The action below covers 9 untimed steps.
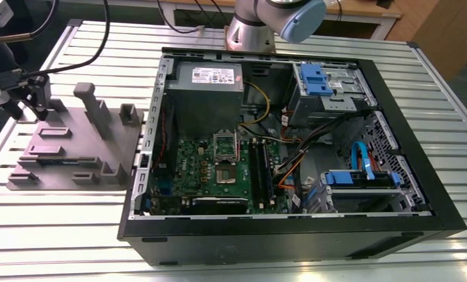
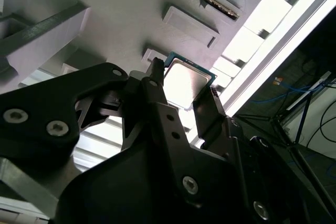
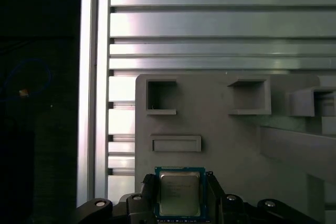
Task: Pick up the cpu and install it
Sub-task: 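Pick up the cpu and move it towards the insertion slot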
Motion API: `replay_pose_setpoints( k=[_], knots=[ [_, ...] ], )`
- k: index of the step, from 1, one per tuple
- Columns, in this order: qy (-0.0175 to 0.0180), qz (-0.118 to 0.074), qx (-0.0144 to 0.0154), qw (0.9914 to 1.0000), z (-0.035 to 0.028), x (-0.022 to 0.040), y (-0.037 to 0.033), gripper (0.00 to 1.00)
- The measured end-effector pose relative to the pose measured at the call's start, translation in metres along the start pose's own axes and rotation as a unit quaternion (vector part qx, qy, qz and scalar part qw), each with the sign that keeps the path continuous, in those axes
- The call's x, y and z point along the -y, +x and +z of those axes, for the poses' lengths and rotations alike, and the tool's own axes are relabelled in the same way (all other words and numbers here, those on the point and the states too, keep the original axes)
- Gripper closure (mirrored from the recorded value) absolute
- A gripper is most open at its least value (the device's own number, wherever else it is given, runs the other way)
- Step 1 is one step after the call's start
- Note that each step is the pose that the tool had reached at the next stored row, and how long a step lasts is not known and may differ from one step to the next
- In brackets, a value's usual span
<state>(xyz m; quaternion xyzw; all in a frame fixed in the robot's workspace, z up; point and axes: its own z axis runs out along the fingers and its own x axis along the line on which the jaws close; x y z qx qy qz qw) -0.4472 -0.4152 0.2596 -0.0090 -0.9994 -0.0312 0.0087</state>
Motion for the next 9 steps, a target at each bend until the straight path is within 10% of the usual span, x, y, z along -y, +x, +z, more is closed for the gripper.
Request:
replay_pose_setpoints(
  k=[9],
  knots=[
    [0.0000,0.000,0.0001,1.00000,-0.0016,-0.0001,0.0000,0.53]
  ],
)
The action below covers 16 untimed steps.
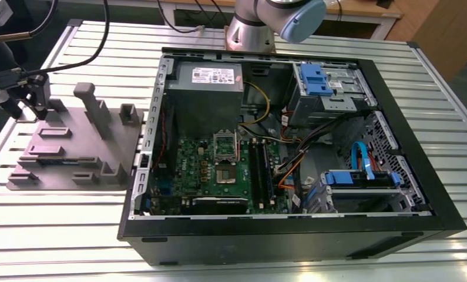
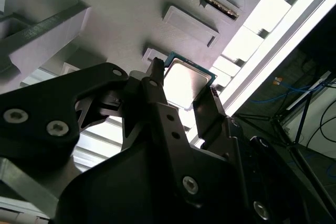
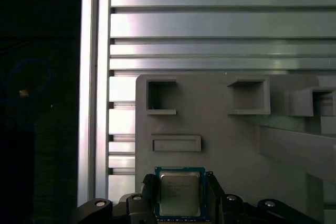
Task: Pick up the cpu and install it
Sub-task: 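Pick up the cpu and move it towards the insertion slot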
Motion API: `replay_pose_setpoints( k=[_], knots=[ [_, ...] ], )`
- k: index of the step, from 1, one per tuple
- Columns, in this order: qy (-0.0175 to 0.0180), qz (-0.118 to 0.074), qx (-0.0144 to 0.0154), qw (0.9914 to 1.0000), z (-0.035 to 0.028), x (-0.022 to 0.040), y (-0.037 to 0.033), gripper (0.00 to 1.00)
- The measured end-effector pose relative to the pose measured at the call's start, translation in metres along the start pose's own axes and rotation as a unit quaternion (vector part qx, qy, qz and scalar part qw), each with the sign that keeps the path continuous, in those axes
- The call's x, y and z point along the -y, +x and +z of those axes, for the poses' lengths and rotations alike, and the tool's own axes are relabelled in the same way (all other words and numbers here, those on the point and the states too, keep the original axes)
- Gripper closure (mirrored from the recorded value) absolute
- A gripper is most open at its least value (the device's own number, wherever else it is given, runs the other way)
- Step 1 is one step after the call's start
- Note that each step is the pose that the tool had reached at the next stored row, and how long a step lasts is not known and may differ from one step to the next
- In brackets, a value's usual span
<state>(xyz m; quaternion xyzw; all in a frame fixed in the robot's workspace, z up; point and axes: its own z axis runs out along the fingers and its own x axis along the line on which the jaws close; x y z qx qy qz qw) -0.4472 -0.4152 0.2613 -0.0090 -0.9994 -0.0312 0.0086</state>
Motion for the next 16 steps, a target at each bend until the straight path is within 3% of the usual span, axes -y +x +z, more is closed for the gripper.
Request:
replay_pose_setpoints(
  k=[16],
  knots=[
    [0.0000,0.000,0.0000,1.00000,-0.0034,-0.0002,0.0000,0.53]
  ],
)
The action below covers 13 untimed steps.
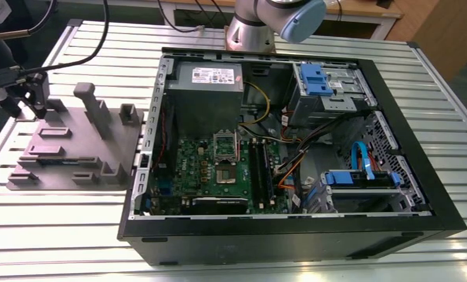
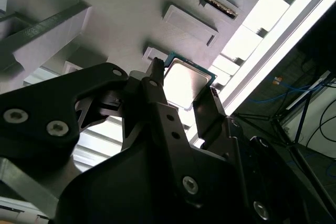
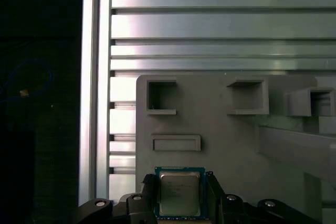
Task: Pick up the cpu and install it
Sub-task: 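Pick up the cpu and move it towards the insertion slot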
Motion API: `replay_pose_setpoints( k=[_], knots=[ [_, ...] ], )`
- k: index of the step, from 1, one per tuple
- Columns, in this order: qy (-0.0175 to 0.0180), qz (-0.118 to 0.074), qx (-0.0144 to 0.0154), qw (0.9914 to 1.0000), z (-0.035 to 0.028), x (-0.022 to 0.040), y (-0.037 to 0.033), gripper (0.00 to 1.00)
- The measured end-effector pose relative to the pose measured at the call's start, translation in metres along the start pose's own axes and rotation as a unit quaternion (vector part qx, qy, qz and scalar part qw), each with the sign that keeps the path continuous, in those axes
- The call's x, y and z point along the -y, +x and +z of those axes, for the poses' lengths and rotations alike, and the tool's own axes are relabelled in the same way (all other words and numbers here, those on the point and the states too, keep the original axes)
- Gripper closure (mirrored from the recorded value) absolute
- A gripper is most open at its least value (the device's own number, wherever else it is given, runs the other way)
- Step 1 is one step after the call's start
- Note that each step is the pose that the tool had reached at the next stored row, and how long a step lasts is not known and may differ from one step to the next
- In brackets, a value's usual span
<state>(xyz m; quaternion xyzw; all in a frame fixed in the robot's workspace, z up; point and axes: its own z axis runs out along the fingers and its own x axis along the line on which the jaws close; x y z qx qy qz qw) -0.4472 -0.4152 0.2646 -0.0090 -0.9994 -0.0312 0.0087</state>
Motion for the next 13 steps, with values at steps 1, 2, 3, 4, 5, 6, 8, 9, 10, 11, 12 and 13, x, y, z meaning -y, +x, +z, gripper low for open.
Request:
replay_pose_setpoints(
  k=[1,2,3,4,5,6,8,9,10,11,12,13],
  knots=[
    [0.0000,0.000,0.0000,1.00000,-0.0003,0.0000,0.0000,0.53],
    [0.0000,0.000,0.0000,1.00000,-0.0005,0.0000,0.0000,0.53],
    [0.0000,0.000,0.0000,1.00000,-0.0006,-0.0001,0.0000,0.53],
    [-0.0001,0.000,0.0001,1.00000,-0.0007,0.0000,0.0000,0.53],
    [0.0000,0.000,0.0000,1.00000,-0.0009,-0.0001,0.0000,0.53],
    [0.0000,0.000,0.0000,1.00000,-0.0012,-0.0001,0.0000,0.53],
    [0.0000,0.000,0.0000,1.00000,-0.0015,-0.0001,0.0000,0.53],
    [0.0000,0.000,0.0000,1.00000,-0.0017,-0.0001,0.0000,0.53],
    [0.0000,0.000,0.0000,1.00000,-0.0018,-0.0001,0.0000,0.53],
    [0.0000,0.000,0.0000,1.00000,-0.0020,-0.0002,0.0000,0.53],
    [0.0000,0.000,0.0000,1.00000,-0.0022,-0.0002,0.0000,0.53],
    [0.0001,0.000,0.0000,1.00000,-0.0025,-0.0002,0.0001,0.53]
  ],
)
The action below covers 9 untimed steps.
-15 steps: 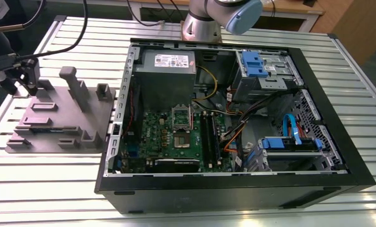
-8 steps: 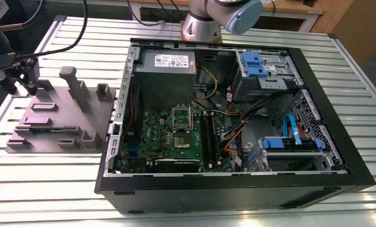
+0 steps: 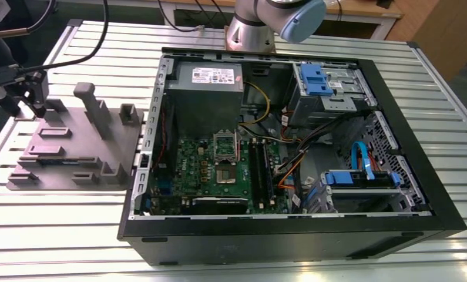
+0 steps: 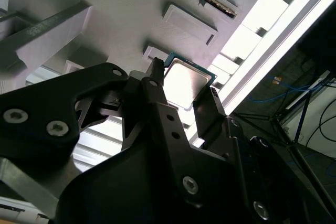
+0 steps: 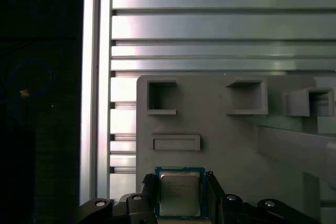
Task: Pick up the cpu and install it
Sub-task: 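Pick up the cpu and move it towards the insertion slot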
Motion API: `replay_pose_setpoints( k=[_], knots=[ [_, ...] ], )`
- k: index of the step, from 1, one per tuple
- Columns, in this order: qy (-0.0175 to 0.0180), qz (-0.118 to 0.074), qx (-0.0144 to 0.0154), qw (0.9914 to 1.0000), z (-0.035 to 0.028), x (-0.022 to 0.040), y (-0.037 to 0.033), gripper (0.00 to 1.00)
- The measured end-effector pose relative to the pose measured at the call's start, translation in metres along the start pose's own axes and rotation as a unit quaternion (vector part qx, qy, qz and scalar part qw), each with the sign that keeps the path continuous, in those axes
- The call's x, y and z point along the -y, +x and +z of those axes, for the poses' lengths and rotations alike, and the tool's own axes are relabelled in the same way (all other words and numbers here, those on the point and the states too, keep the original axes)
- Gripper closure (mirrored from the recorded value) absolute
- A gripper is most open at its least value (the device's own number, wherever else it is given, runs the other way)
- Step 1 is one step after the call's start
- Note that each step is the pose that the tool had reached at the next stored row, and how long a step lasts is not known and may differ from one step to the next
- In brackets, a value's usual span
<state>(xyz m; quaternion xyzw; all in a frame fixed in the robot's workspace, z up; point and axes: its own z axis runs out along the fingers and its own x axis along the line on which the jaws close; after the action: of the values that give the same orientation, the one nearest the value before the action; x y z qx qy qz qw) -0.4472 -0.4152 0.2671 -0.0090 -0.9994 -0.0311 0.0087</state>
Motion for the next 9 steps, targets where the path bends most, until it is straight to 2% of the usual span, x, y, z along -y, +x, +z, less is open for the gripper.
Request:
replay_pose_setpoints(
  k=[9],
  knots=[
    [0.0000,0.000,0.0000,1.00000,-0.0021,-0.0002,0.0001,0.53]
  ],
)
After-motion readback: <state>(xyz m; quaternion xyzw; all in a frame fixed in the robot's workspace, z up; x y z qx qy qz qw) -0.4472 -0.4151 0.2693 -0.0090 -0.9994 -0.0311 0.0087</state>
